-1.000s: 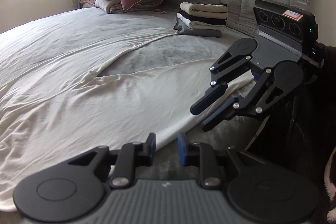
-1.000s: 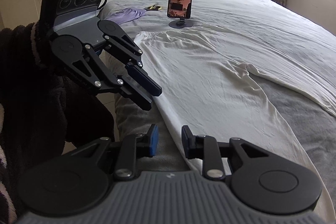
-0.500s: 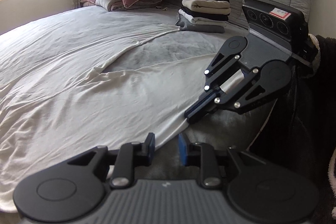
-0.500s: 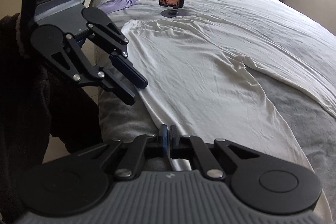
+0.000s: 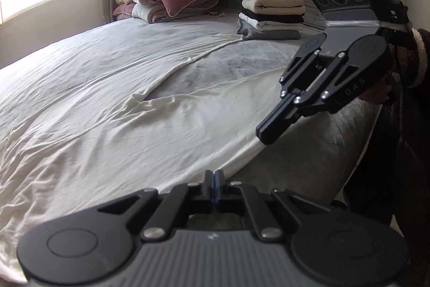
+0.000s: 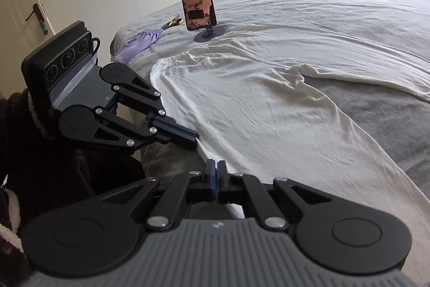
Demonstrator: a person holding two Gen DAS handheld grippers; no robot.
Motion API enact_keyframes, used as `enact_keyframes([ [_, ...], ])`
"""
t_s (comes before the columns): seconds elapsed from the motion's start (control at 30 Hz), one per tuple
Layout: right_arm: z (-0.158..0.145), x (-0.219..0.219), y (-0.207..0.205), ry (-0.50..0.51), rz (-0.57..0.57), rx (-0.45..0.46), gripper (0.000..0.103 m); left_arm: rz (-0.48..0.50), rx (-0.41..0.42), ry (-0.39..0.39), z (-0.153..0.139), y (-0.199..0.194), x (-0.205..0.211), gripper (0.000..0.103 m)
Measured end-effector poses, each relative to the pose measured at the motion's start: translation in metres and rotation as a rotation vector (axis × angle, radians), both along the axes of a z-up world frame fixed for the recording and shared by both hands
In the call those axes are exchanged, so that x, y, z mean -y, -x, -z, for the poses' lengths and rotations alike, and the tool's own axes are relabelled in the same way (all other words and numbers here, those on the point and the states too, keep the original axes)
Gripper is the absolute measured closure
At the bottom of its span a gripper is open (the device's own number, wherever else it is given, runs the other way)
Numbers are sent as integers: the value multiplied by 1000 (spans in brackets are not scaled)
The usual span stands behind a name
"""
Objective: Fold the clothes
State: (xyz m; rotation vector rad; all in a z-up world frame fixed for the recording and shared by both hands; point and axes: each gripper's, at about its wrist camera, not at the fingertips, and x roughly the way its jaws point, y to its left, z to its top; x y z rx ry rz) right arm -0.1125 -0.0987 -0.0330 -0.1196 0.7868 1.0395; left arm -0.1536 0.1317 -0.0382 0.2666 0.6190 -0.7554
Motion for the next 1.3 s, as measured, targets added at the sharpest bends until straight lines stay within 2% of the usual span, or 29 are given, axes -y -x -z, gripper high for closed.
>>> enact_keyframes([
  [0.07,-1,-2,6,6,-13,30,87,-11,-9,19,-1,-2,-2,102],
  [0.33,8,-16,13,104,-22,141,87,24,-15,45,-7,4,-5,102],
  [0.5,5,-18,22,100,-56,173,86,22,-8,49,-8,8,-8,103],
  [0.6,3,-23,27,108,-65,211,72,18,-8,65,-11,7,-10,103],
  [0.7,7,-29,29,134,-80,229,70,21,-13,80,-12,6,-12,103],
  [0.73,8,-31,28,136,-86,223,70,23,-16,82,-13,6,-12,103],
  [0.8,9,-32,24,127,-87,189,88,36,-28,66,-10,7,-12,103],
  [0.83,10,-32,22,129,-84,177,102,44,-35,56,-8,7,-11,103],
  [1.03,11,-34,23,135,-113,129,101,80,-93,9,-1,8,-10,103],
  [1.2,12,-37,30,158,-128,152,87,92,-155,28,0,3,-14,99],
  [1.23,10,-34,32,154,-126,152,82,102,-161,40,-1,3,-14,99],
  [1.27,7,-31,34,147,-123,155,73,112,-162,50,-3,4,-14,99],
  [1.3,4,-25,36,135,-118,161,69,123,-159,57,-5,5,-12,95],
])
